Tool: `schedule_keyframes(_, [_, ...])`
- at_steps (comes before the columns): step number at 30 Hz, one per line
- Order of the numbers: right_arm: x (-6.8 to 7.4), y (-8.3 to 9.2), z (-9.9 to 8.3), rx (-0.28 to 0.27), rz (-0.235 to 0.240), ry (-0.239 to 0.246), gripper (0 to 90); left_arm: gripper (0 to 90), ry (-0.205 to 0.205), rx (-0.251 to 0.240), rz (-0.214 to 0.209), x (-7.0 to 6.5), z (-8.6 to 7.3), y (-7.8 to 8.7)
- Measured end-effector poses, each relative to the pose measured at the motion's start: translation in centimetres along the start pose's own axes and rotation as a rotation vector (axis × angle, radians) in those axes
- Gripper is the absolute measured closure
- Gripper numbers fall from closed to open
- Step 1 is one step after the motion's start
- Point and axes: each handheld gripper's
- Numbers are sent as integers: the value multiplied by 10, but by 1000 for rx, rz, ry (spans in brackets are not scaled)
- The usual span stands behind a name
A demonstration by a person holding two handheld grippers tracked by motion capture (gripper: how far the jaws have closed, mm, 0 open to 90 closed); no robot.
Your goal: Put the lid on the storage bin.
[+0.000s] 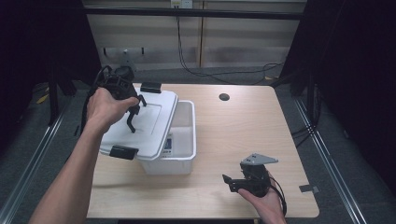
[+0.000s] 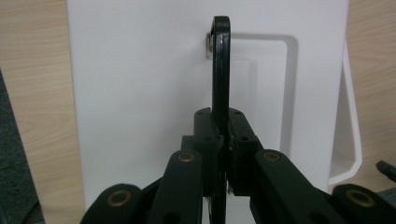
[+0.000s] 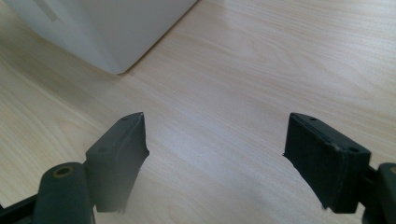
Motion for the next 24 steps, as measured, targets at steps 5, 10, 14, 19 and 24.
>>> schedule_keyframes(5, [1, -1, 0, 3, 4, 4, 204, 850, 42, 11, 16, -3, 4, -1])
schedule_keyframes(10, [1, 0, 0, 5, 7, 2, 205, 850, 86, 17, 15, -8, 6, -5])
schedule_keyframes(14, [1, 0, 0, 5, 9, 0, 205, 850, 120, 6, 26, -12, 7, -7])
schedule_keyframes(19, [1, 1, 0, 7, 11, -1, 206, 850, 109, 4, -8, -23, 12, -9])
schedule_keyframes(24, [1, 1, 0, 4, 11, -7, 207, 850, 146, 0, -23, -25, 12, -12])
Point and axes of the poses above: each handheld gripper's, and its own axes: y roughly backward along the jaws, z roughly out of its top, x roughly to its left, and after that the axes turned 11 degrees about -y, right-handed
